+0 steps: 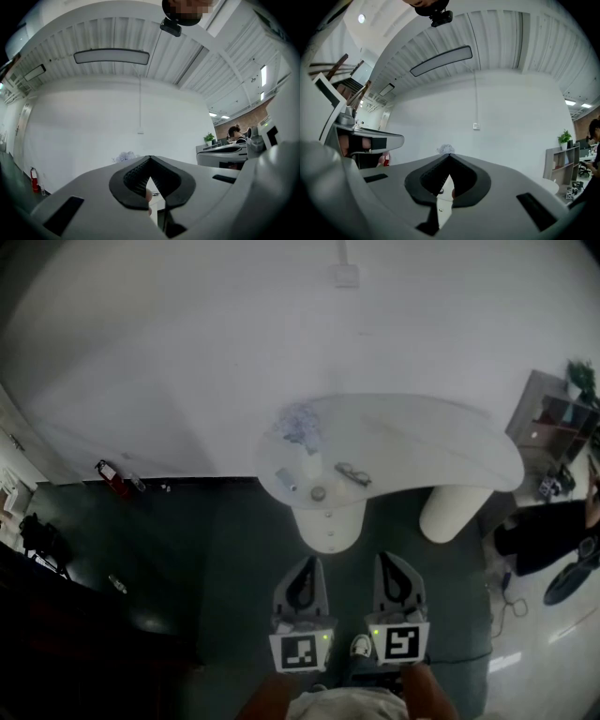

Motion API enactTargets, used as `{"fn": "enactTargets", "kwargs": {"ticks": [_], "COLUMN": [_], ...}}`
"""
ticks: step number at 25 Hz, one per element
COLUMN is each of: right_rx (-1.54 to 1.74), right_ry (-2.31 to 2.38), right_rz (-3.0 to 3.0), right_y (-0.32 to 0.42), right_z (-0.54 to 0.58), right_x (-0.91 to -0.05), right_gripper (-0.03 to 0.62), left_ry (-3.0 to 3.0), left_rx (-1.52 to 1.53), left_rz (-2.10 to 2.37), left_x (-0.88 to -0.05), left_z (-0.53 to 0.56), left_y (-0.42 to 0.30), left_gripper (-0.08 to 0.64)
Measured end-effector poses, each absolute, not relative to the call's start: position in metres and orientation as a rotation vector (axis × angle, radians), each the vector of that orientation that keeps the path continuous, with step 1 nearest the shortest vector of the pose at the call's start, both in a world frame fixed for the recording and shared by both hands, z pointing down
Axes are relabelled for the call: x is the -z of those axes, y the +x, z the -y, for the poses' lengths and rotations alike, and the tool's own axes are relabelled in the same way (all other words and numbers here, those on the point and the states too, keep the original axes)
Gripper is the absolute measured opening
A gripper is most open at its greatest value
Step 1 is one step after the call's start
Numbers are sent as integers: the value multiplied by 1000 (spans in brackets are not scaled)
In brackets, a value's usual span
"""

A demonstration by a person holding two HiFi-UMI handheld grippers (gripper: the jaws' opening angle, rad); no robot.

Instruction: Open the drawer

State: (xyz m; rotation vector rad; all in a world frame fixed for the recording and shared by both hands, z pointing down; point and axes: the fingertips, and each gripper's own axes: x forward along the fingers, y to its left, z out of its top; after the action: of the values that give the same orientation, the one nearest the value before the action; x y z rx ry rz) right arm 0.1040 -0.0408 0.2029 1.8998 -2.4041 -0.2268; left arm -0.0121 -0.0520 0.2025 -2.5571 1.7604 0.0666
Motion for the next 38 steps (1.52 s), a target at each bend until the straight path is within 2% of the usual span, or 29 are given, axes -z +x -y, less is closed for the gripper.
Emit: {"fn": "enactTargets", "kwargs": {"ticks": [10,19,31,38], "right_rx": [198,171,161,127], "right_ry": [1854,1849,1825,1828], "right_rz": [2449,2441,2347,2331], "right_y": [148,130,61,40], "right_z": [135,183,215,223], "right_x": [-219,-253,-371,-453], "right_gripper": [2,2,2,2], "left_ry": [-2491,-2502,-2561,-2559], "left_rx": [-36,59,205,176], "left_rz": [-1830,-1851,-1873,-1826], "left_x": [-214,-250,-370,-450], "left_z": [136,176,210,211], "left_y": [29,20,-47,-60], "left_gripper": [3,2,3,3]}}
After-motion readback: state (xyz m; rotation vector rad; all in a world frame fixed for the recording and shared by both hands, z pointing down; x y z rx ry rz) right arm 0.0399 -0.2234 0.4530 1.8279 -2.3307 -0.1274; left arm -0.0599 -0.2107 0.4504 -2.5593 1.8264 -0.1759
